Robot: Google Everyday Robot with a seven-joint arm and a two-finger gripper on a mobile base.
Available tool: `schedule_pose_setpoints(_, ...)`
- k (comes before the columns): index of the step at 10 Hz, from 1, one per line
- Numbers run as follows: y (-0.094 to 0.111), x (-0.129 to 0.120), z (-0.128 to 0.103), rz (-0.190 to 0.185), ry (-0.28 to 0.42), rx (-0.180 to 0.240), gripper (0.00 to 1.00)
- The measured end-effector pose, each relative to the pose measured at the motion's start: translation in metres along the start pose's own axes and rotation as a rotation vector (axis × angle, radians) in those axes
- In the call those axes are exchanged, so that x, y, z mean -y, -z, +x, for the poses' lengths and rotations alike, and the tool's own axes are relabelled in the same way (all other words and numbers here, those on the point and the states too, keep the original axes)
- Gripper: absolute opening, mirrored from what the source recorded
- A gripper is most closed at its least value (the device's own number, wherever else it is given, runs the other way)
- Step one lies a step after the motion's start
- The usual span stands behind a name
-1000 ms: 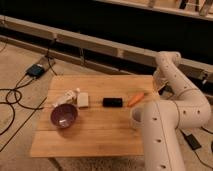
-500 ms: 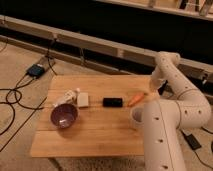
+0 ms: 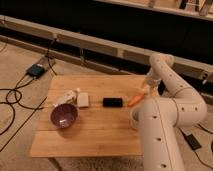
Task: Drag the pepper across the table
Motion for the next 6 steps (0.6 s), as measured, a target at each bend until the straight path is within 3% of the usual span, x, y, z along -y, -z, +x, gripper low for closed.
schedule_pose_setpoints(6, -0.0082, -0.0081, 0.0091, -0.005, 0.016, -0.003, 0.8)
